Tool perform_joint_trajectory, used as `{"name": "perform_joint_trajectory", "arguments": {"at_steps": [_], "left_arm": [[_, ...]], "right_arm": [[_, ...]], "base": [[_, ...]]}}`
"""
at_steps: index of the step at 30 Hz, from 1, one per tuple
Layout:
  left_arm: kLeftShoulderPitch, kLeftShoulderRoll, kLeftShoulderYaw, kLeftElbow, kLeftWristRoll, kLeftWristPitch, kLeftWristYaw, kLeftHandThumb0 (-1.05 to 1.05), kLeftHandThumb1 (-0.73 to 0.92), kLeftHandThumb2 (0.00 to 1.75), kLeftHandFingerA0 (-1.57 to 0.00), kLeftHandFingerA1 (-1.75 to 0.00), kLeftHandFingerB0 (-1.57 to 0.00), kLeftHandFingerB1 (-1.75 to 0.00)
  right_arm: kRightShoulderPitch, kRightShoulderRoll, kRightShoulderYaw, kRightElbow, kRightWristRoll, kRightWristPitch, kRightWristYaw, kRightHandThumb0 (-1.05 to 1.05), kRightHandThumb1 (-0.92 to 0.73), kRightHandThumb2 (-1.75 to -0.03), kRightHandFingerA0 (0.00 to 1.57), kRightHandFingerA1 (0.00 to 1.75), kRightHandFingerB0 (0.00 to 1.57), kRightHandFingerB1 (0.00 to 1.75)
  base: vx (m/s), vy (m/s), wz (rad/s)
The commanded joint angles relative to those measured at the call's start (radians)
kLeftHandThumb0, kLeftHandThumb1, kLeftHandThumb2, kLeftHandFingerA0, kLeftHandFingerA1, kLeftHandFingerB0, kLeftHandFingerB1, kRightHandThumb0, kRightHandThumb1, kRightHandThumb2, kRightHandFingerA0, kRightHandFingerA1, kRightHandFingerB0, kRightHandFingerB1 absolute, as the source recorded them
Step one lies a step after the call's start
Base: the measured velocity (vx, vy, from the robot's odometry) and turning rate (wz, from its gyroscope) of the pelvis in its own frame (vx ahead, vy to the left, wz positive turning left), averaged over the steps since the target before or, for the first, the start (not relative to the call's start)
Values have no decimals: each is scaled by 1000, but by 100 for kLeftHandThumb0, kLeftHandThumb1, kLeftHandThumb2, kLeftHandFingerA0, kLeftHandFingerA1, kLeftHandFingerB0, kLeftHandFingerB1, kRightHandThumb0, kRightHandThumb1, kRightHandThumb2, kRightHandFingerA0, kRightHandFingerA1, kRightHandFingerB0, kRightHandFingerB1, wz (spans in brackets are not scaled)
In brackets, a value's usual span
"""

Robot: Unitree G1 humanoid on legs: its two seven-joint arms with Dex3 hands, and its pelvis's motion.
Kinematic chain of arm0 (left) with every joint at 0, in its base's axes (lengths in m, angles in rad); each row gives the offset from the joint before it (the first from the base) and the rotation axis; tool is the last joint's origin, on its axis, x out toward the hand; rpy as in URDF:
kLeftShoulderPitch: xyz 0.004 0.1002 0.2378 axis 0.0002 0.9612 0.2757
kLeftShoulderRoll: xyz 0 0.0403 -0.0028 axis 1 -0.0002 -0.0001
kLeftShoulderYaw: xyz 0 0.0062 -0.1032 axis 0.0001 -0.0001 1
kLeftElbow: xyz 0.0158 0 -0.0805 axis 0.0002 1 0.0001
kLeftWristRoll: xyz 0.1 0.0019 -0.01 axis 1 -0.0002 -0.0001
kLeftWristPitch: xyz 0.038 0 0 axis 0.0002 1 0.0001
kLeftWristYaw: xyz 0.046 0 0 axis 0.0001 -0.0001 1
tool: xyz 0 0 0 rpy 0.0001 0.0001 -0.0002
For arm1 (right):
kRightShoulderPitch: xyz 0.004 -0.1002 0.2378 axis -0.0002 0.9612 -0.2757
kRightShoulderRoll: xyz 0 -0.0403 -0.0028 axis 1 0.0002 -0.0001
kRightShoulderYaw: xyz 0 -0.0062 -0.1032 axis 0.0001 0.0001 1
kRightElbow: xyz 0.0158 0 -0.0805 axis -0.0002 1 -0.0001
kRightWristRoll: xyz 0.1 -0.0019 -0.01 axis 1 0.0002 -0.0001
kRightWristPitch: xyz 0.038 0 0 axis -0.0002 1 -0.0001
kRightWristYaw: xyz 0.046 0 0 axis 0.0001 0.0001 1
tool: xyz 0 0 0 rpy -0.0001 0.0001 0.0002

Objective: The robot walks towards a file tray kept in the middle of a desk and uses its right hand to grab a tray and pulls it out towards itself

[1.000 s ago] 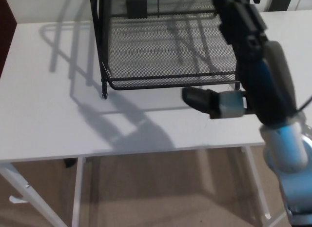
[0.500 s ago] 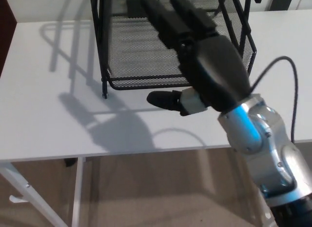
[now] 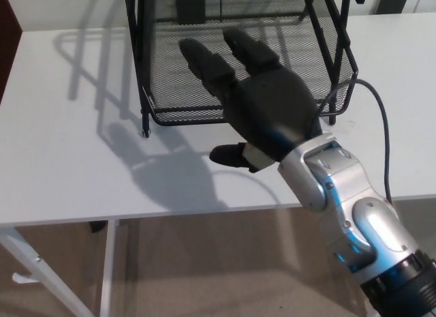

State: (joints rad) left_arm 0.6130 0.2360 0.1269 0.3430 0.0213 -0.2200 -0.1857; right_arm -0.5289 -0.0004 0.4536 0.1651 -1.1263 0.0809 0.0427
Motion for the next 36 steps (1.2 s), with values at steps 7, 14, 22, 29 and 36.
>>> {"name": "perform_joint_trajectory", "arguments": {"at_steps": [7, 14, 22, 29, 36], "left_arm": [[4, 57, -11, -32, 28, 11, -26, -23, 65, 59, -48, -49, -33, -38], [20, 56, -11, -64, 19, 9, -39, -21, 65, 58, -51, -52, -33, -40], [5, 56, -10, -41, 25, -20, -34, -19, 64, 58, -53, -53, -36, -41], [7, 53, -7, -63, 9, 1, -40, -24, 63, 58, -52, -53, -36, -41], [7, 59, -10, -100, 11, 46, -42, -23, 62, 58, -53, -52, -36, -41]], "right_arm": [[-166, -9, 107, 131, -436, 428, 203, -83, -52, -83, 0, 0, 0, 0], [-188, -1, 107, 208, -399, 475, 221, -84, -54, -85, 0, 0, 0, 0], [-189, 35, 55, 264, -284, 514, 186, -76, -49, -79, 0, 0, 0, 2], [-157, 86, -46, 228, -106, 507, 281, -71, -44, -75, 0, 3, 0, 0], [-141, 102, -52, 230, -58, 524, 350, -76, -47, -78, 0, 0, 0, 0]], "base": [[0, 0, 0], [0, 0, 0], [0, 0, 0], [0, 0, 0], [0, 0, 0]]}}
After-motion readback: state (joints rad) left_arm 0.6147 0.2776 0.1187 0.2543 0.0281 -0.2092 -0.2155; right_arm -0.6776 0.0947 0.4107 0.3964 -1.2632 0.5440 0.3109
